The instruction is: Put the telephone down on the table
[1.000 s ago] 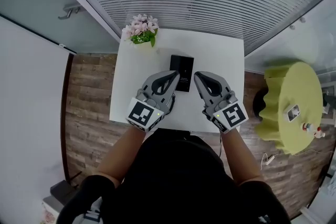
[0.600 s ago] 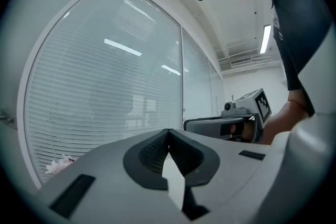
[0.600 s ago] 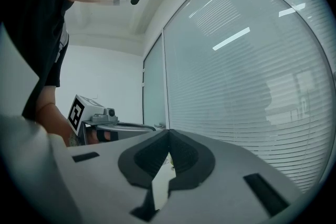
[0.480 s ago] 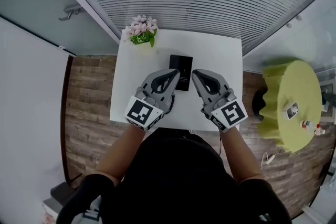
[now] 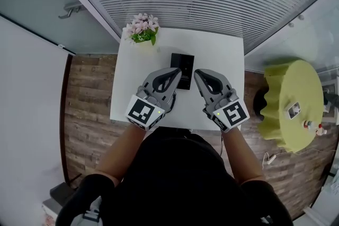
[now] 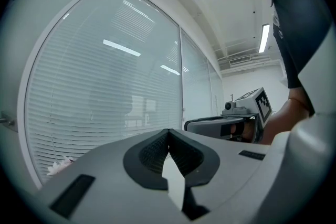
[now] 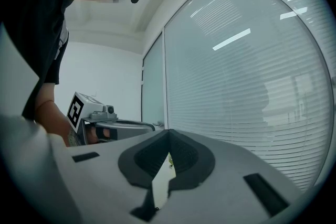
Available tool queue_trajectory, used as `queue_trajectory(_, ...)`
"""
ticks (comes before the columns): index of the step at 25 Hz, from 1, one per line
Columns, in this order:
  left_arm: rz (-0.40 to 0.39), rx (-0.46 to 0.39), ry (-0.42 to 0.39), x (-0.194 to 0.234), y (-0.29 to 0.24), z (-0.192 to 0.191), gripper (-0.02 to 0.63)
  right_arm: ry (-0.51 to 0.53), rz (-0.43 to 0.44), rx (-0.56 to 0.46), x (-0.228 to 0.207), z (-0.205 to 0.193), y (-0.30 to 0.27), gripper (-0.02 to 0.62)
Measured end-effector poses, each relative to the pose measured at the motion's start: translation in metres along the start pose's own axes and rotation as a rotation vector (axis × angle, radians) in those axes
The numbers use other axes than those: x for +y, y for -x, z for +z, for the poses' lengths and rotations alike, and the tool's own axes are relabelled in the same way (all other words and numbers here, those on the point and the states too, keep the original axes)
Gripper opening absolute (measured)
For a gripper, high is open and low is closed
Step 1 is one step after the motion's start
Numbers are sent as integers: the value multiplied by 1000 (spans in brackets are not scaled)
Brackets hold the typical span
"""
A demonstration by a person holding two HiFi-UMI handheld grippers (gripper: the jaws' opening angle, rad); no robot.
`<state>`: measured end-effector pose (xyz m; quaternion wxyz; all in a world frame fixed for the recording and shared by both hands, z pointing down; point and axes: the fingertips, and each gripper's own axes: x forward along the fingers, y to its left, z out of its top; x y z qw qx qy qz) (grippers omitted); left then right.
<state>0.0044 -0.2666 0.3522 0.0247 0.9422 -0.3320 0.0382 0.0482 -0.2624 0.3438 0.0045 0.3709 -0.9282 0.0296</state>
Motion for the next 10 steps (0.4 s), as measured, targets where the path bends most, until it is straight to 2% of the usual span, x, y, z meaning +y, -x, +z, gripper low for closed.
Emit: queue_trajectory(10, 0, -8, 0, -2, 1, 0, 11, 9, -2, 4, 5, 0, 1, 23)
